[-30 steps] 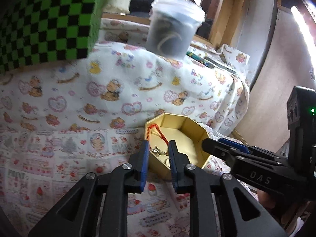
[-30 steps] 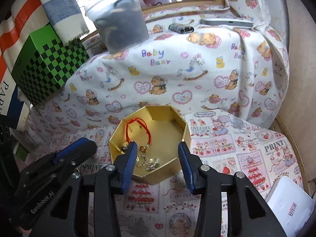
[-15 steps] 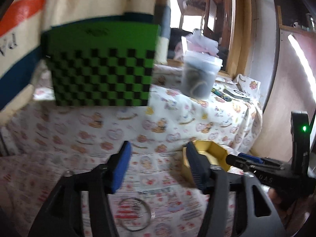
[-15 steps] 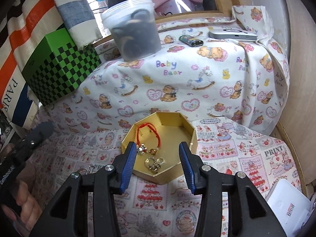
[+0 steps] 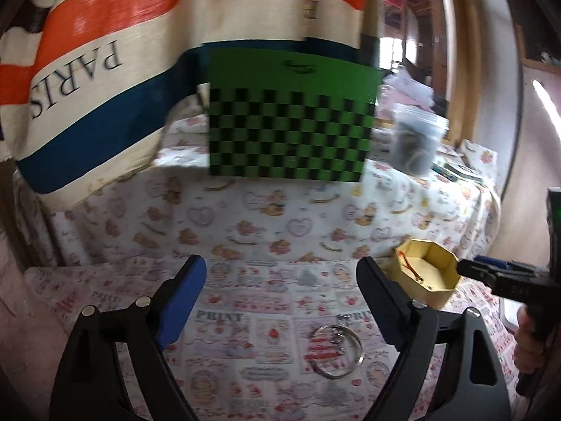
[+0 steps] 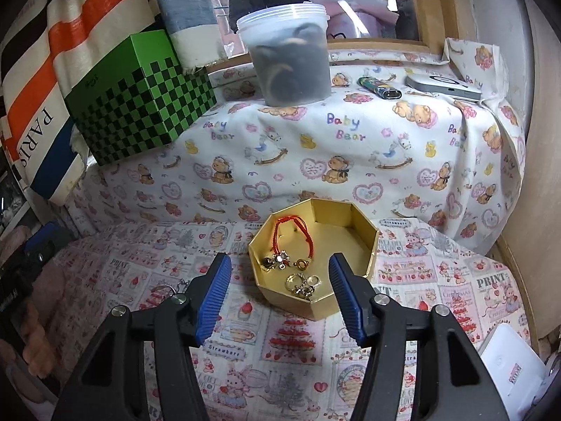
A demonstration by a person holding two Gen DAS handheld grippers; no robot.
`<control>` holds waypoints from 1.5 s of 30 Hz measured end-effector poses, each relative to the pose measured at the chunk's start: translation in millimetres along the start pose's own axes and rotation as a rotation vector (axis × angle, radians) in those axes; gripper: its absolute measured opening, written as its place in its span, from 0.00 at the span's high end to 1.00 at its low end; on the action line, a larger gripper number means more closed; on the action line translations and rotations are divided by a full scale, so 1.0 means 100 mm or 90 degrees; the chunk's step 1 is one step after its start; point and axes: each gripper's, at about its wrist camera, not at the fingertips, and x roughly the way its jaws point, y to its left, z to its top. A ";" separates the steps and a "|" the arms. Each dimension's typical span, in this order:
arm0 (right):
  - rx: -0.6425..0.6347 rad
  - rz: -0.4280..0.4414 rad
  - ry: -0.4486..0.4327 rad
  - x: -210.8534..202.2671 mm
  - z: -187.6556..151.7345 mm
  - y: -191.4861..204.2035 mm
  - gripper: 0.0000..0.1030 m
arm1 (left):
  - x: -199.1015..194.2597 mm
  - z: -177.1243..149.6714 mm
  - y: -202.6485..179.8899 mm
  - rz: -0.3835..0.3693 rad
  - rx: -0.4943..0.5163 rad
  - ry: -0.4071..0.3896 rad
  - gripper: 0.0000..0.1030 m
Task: Organize jewelry
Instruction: 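Move both tools back over the silver key ring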
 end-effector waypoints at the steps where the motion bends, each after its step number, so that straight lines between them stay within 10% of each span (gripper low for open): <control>1: -0.002 -0.002 -0.001 0.01 0.00 0.00 0.41 | -0.01 0.01 0.03 -0.002 -0.008 -0.001 0.15; 11: -0.011 -0.016 -0.007 0.02 -0.02 0.02 0.33 | 0.03 -0.03 -0.08 -0.017 0.009 -0.004 0.01; 28: -0.020 -0.023 0.018 0.14 -0.08 0.08 0.30 | 0.56 -0.42 -0.17 -0.041 0.008 0.131 0.01; 38: -0.026 0.006 0.028 0.16 -0.10 0.13 0.30 | 0.76 -0.48 -0.18 -0.078 -0.037 0.209 0.36; 45: -0.062 0.077 0.059 0.16 -0.12 0.45 0.35 | 0.43 -0.38 -0.12 -0.002 -0.027 0.117 0.39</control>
